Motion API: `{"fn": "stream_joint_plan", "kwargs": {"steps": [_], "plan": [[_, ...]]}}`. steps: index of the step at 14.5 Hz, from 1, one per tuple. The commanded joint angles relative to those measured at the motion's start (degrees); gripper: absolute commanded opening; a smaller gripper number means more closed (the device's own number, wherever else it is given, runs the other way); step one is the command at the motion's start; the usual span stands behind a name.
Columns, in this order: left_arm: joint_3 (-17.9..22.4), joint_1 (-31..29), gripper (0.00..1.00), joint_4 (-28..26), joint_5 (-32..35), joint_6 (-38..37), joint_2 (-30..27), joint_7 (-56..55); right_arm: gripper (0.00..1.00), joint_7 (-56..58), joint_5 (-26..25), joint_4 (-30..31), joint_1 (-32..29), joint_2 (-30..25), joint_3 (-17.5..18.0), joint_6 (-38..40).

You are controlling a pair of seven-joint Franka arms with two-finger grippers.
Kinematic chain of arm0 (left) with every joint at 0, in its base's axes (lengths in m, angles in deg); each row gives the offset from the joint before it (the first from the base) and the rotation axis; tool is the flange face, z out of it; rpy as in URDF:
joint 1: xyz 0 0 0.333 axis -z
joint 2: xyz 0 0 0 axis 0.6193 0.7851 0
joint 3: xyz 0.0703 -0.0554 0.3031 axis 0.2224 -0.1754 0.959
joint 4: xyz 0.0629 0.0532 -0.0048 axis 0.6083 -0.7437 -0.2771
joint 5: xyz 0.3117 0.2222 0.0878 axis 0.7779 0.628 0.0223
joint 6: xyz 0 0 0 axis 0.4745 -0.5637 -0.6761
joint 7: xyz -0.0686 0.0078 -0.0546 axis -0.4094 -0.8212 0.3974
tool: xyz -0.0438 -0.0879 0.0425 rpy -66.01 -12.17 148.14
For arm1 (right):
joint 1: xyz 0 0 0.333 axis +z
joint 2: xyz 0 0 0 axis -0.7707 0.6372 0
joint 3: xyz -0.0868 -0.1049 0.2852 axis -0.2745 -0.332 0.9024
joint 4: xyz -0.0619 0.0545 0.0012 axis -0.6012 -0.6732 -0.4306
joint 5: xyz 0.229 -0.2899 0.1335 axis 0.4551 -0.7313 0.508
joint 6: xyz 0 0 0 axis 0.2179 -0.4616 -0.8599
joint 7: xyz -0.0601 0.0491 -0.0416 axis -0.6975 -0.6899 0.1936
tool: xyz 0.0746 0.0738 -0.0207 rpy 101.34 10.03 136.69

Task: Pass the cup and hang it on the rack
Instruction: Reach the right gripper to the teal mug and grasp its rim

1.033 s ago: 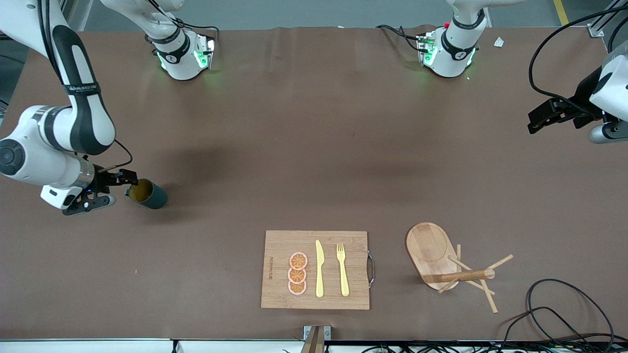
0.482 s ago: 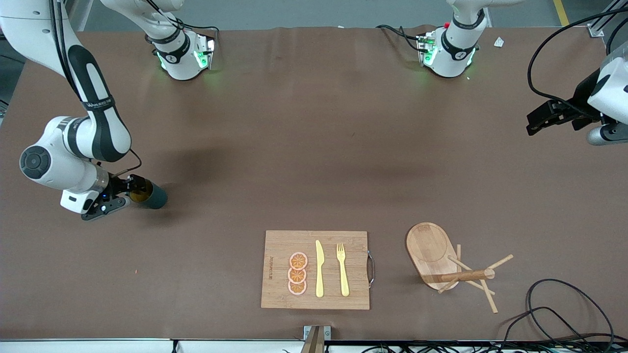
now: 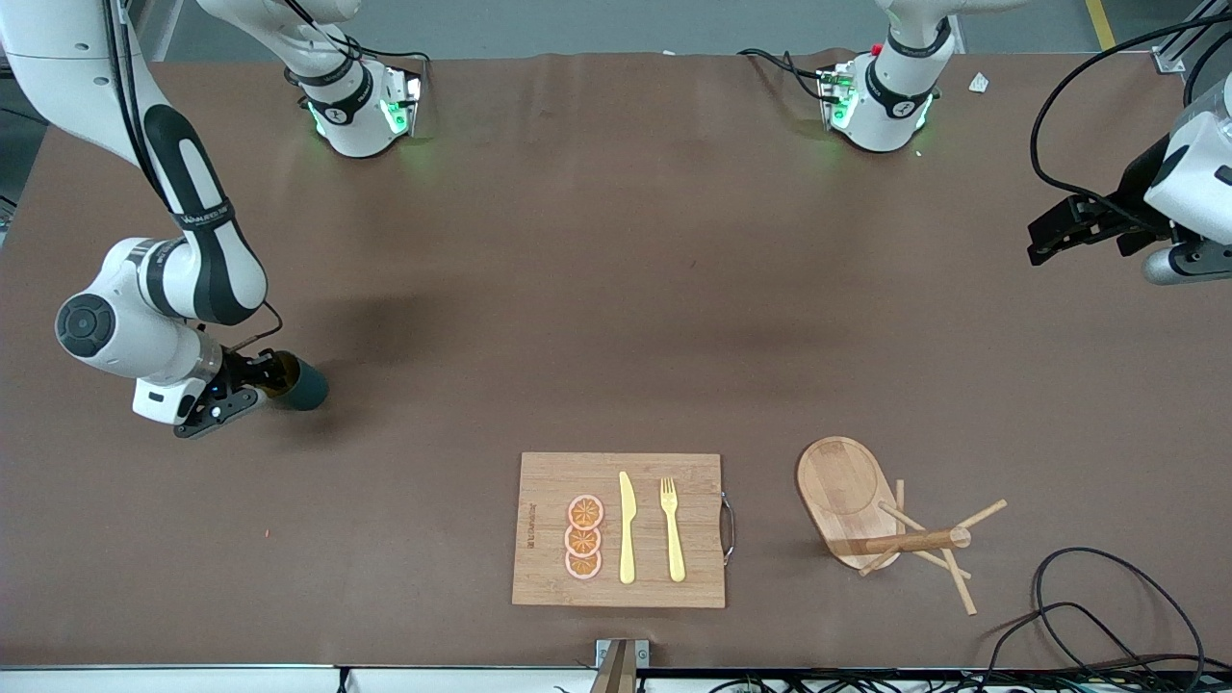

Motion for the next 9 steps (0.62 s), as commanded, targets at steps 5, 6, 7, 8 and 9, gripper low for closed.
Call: {"fn": "stream_joint_plan", "kwargs": {"steps": [5, 6, 7, 8, 9], "plan": [[-0.2, 0.1, 1.00, 0.4, 1.0, -0.9, -1.1, -0.4, 0.00, 0.1, 5.1, -2.4, -0.1, -1.8, 0.7, 8.5], [-0.2, 0.1, 1.00, 0.4, 1.0, -1.2, -1.4, -0.3, 0.00, -0.8, 5.9, -2.9, 0.6, -2.5, 0.7, 10.1], [-0.2, 0.0, 1.00, 0.3, 1.0, -1.3, -1.6, -0.3, 0.00, -3.6, 5.9, -2.9, 1.3, -3.6, 0.7, 11.6], [-0.2, 0.0, 1.00, 0.3, 1.0, -1.5, -1.6, -0.1, 0.00, -7.2, 5.9, -3.0, 2.6, -4.8, 0.7, 13.0], [-0.2, 0.0, 1.00, 0.4, 1.0, -1.5, -1.6, -0.3, 0.00, -10.9, 5.9, -3.0, 4.3, -5.9, 0.7, 14.4]]}}
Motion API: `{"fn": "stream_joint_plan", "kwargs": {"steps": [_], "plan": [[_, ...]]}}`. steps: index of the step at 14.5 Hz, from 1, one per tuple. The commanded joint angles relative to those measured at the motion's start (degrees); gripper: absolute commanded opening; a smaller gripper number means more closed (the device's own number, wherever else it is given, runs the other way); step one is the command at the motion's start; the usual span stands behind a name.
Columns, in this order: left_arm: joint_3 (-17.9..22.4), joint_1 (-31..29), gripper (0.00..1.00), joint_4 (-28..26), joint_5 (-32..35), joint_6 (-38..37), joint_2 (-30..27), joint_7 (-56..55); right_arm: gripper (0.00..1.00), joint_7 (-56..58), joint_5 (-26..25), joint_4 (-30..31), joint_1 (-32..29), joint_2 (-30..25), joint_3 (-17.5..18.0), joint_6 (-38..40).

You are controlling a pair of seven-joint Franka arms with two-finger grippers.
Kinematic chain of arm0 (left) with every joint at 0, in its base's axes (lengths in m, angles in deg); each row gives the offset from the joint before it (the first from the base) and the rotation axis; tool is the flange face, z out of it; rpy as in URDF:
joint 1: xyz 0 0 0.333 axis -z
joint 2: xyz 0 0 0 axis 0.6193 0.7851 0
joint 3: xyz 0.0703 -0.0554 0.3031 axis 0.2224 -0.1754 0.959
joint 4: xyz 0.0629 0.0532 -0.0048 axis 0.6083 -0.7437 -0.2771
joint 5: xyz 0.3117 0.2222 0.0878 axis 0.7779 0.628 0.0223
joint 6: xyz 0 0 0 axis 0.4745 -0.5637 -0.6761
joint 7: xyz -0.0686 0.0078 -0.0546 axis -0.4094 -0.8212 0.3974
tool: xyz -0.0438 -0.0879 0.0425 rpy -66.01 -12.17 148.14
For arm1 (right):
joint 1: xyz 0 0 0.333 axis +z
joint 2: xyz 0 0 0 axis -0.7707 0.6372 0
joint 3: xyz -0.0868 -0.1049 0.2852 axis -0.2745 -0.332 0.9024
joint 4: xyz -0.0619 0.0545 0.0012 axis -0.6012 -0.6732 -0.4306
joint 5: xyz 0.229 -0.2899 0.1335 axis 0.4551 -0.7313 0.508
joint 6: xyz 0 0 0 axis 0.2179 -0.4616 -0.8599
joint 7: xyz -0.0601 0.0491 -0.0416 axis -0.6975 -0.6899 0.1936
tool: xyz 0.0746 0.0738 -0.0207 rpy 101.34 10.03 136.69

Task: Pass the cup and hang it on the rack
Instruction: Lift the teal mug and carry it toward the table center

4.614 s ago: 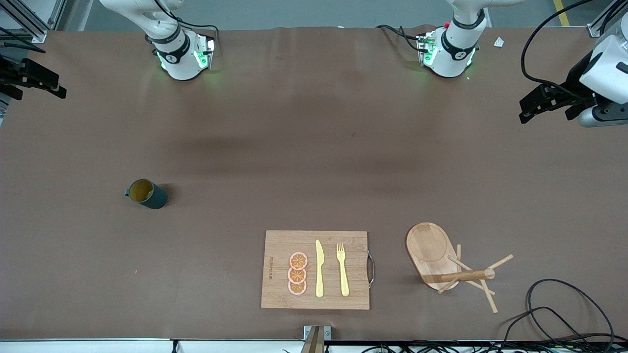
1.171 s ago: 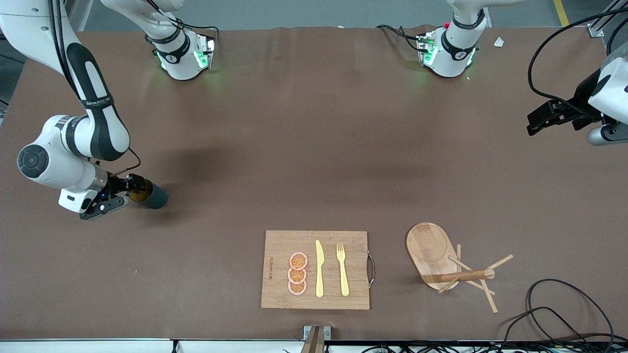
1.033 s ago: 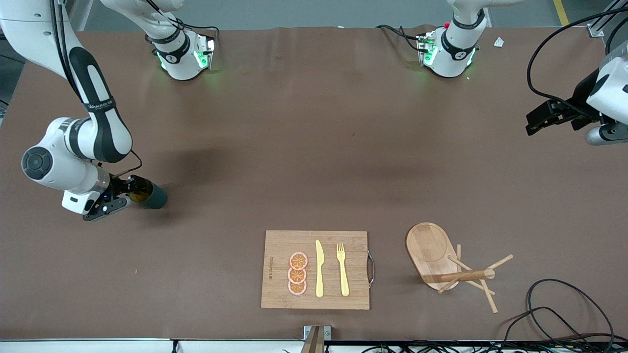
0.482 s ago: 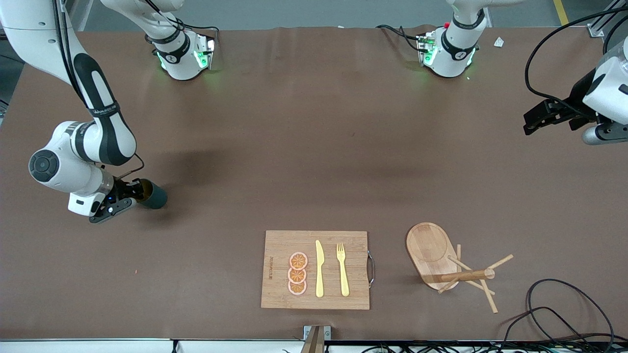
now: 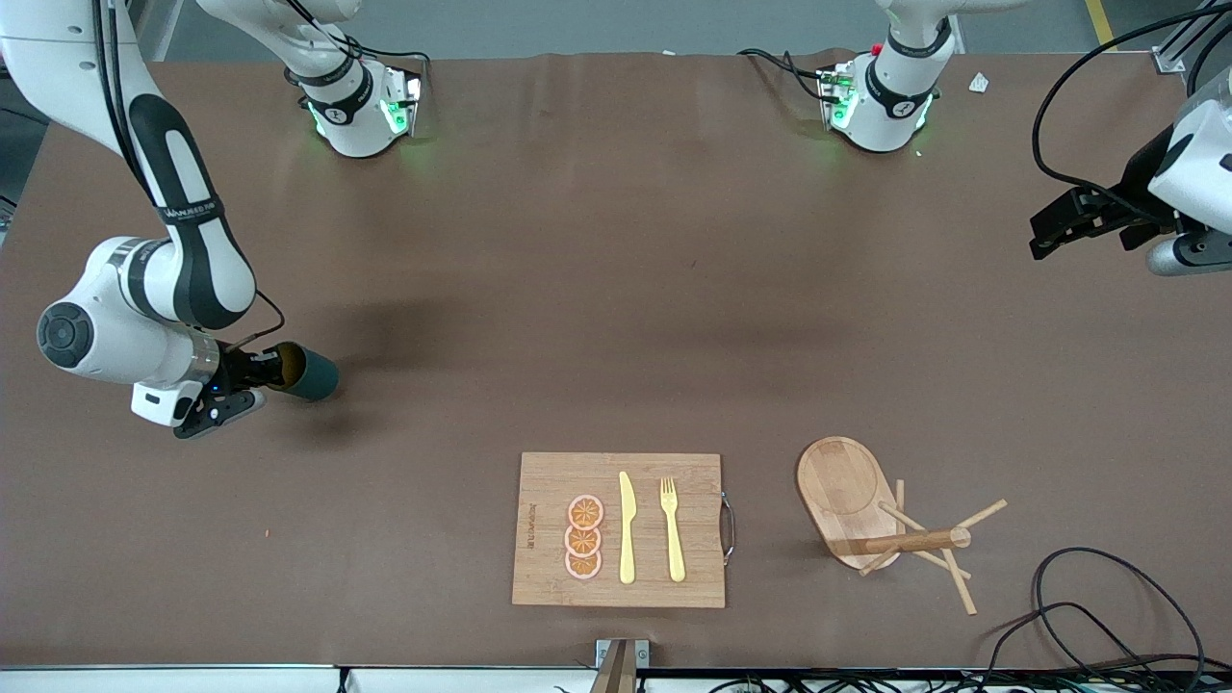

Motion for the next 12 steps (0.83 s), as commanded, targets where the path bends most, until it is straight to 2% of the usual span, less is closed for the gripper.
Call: {"fn": "stream_joint_plan", "kwargs": {"steps": [1, 7, 12], "plan": [[-0.2, 0.0, 1.00, 0.2, 0.9, -1.3, -0.8, -0.3, 0.00, -11.0, 0.8, 1.1, 4.6, -5.1, 0.1, 4.3], [-0.3, 0.1, 1.00, 0.2, 0.9, -1.5, -0.7, -0.5, 0.00, -43.2, 0.9, 1.2, 20.4, -9.1, 0.1, 7.2], [-0.2, 0.0, 1.00, 0.5, 0.6, -1.5, -1.3, 0.1, 0.00, -73.4, 0.8, -2.6, 35.2, -7.7, 0.1, 6.2]]}}
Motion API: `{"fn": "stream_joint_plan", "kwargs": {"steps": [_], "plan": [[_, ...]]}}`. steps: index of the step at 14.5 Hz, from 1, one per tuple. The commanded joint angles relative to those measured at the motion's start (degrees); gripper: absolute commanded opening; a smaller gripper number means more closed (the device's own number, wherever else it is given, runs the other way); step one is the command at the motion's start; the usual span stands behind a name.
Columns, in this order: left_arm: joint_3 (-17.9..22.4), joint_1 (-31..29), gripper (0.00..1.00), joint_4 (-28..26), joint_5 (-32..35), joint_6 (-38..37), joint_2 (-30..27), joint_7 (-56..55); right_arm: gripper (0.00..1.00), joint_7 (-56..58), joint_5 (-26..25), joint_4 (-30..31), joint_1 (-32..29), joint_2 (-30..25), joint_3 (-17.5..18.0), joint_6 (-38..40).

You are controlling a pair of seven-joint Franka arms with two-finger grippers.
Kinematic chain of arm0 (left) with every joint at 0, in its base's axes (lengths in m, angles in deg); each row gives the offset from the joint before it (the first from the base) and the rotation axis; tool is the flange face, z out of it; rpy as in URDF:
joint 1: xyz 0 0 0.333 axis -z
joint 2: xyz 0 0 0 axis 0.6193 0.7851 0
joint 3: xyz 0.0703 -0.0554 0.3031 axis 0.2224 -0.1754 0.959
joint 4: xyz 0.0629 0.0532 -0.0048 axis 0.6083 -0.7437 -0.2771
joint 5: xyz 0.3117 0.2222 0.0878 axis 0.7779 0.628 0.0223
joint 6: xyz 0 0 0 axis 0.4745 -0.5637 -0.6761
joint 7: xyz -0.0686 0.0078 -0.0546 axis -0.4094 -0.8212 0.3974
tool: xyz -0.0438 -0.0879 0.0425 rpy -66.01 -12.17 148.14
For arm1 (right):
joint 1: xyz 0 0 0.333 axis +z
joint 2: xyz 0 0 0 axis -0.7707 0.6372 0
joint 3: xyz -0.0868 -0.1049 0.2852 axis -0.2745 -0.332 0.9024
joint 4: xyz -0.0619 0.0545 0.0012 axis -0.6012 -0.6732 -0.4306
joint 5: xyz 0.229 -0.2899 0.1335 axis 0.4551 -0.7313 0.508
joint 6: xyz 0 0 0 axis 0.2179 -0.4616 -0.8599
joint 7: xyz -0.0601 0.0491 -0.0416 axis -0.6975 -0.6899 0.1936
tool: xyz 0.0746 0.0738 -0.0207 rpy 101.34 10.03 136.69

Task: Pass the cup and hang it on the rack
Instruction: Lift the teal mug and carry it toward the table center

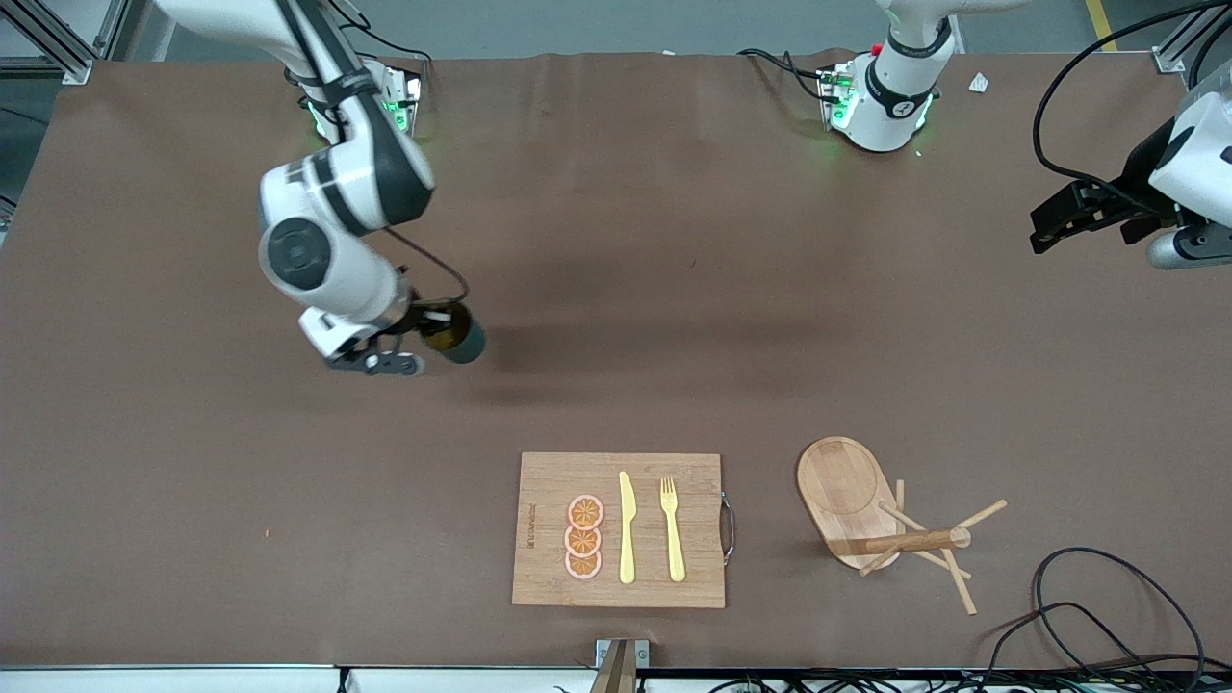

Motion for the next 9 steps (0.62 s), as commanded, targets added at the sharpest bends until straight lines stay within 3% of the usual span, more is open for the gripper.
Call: {"fn": "stream_joint_plan", "kwargs": {"steps": [1, 9], "plan": [[-0.1, -0.1, 1.00, 0.4, 0.1, -0.9, -1.0, 0.1, 0.00, -12.0, 0.7, -2.6, 6.7, 1.5, -0.9, -1.2], [-0.3, 0.3, 1.00, 0.7, 0.0, -0.4, -0.3, -0.6, 0.00, -30.1, 0.7, -12.6, 16.7, 14.0, -0.8, -7.4]]}}
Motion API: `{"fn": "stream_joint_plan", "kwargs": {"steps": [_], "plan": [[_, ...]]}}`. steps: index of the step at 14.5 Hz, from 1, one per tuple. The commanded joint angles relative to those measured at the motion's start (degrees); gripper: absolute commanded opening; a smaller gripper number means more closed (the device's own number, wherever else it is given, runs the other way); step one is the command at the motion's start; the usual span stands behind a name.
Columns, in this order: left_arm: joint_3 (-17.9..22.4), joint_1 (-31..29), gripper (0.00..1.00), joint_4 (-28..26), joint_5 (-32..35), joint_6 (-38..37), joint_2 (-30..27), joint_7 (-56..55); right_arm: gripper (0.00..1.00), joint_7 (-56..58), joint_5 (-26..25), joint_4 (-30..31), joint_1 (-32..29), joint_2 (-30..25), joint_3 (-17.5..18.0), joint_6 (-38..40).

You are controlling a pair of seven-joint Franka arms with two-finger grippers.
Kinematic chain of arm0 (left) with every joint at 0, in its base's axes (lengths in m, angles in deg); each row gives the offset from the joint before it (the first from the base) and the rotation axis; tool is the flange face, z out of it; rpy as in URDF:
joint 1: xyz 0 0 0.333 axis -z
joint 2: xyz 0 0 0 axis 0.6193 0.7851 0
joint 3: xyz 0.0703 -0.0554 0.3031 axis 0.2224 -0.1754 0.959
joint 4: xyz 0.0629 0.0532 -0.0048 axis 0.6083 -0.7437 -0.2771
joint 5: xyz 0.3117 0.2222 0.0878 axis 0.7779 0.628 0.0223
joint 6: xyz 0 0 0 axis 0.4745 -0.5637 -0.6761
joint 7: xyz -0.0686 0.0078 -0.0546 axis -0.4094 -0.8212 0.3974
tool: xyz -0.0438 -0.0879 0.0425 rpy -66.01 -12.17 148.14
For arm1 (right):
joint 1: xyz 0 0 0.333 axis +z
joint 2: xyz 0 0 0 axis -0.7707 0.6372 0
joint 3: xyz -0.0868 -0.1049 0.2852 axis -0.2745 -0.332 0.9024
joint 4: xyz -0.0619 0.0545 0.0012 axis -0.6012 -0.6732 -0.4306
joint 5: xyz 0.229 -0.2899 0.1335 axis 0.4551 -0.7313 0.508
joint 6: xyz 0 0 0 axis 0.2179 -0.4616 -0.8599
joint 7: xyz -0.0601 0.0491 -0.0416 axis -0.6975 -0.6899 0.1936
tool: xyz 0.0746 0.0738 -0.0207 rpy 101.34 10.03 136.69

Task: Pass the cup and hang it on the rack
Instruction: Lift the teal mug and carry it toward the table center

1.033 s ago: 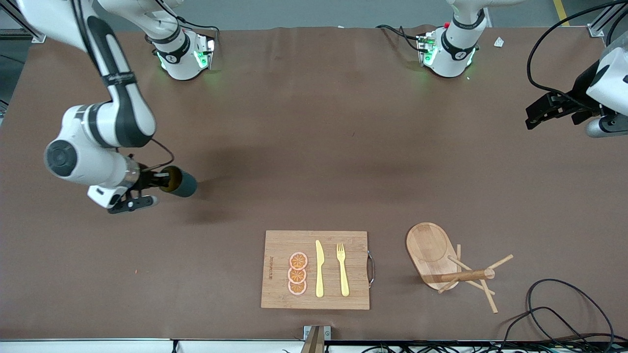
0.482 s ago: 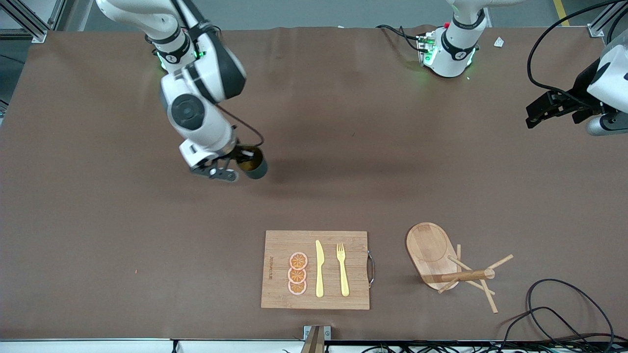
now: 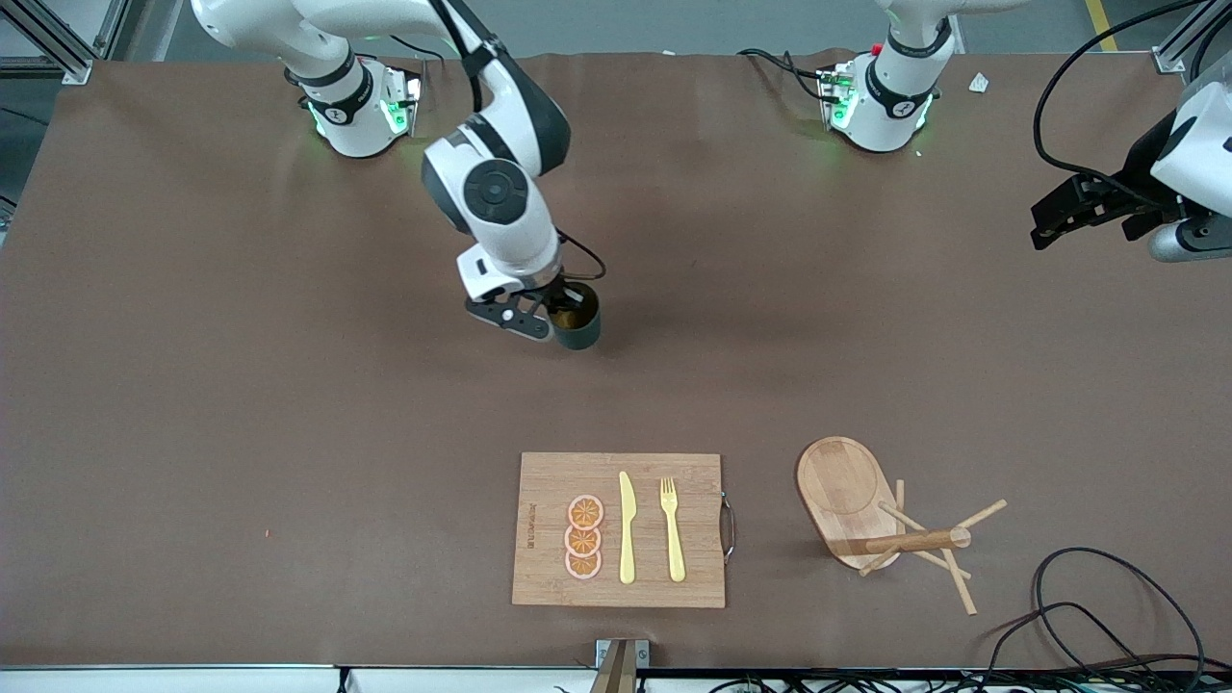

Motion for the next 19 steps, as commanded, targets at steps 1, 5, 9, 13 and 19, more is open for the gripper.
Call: {"fn": "stream_joint_plan", "kwargs": {"steps": [1, 5, 9, 13, 19], "plan": [[-0.2, 0.1, 1.00, 0.7, -0.1, -0.4, 0.0, -0.5, 0.00, -3.9, 0.7, -5.9, 2.8, 5.2, -0.7, 0.4], [-0.7, -0.2, 1.00, 0.7, 0.0, -0.9, -0.8, 0.0, 0.00, -6.9, 0.7, -9.3, 4.6, 9.8, -0.7, -0.7], [-1.5, 0.0, 1.00, 0.7, -0.6, -0.4, -0.3, -0.5, 0.00, -9.1, 0.8, -9.4, 5.4, 11.7, -0.7, -3.8], [-4.2, 0.5, 1.00, 0.8, -4.5, 3.4, 1.4, -0.7, 0.35, -8.5, 0.7, -9.6, 5.5, 11.7, -0.7, -4.1], [-13.0, 1.3, 1.00, 0.8, -3.9, 8.0, 5.2, -2.2, 1.00, -8.5, 0.7, -13.1, 5.1, 10.7, -0.7, 0.6]]}}
